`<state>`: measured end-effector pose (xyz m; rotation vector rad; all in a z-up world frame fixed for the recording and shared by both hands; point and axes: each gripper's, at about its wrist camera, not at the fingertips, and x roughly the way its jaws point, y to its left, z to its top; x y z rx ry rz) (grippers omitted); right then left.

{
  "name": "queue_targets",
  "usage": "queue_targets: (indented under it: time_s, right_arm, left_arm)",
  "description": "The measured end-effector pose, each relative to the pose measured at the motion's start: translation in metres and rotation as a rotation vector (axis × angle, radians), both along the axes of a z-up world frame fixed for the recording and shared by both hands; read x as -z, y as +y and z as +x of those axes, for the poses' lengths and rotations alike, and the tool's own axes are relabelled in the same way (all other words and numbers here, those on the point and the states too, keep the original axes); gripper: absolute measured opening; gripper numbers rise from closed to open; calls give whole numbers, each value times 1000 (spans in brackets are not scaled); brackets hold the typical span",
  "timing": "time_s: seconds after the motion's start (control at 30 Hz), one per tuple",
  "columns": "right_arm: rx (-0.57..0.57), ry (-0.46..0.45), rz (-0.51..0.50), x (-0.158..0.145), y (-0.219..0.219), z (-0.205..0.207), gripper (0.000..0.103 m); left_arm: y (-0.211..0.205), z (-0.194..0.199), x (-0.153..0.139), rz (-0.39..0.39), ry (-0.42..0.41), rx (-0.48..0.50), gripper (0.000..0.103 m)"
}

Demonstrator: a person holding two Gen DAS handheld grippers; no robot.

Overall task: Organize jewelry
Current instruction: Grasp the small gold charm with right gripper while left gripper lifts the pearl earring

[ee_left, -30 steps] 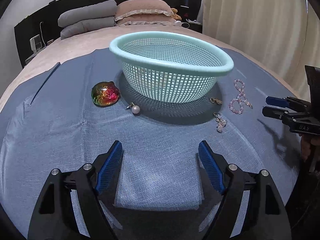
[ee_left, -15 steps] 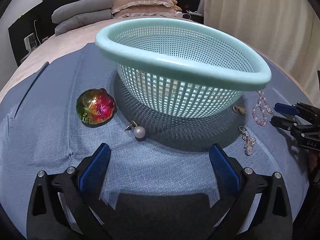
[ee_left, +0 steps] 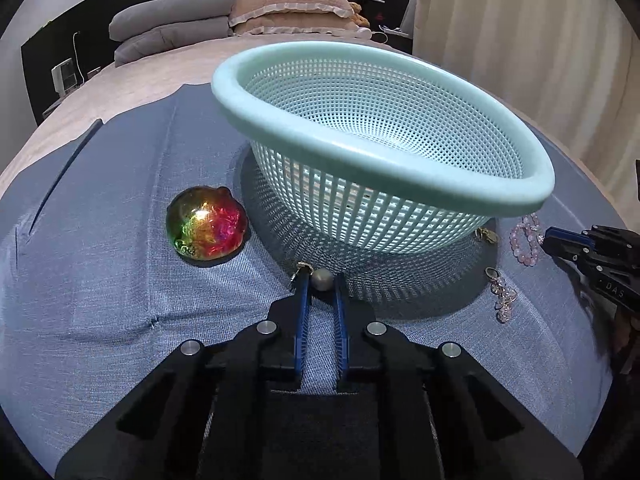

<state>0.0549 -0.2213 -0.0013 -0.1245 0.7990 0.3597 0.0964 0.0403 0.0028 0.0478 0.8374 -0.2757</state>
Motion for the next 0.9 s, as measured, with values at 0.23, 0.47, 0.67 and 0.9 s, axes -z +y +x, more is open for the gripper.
queue_targets:
  time_s: [0.23, 0.47, 0.67, 0.9]
  right_arm:
    - [0, -8, -3, -4, -4, -7, 2]
    - [19, -14, 9, -8, -13, -7, 2]
    - [34, -37, 50, -20, -22, -12, 2]
    - [-12, -61, 121, -38, -25, -19, 2]
  left_arm:
    - [2, -1, -3, -20, 7, -3, 11]
    - [1, -9, -6, -28, 25, -3, 11]
    - [-2, -23, -14, -35, 28, 16, 11]
    - [-4, -46, -37, -62, -5, 39, 11]
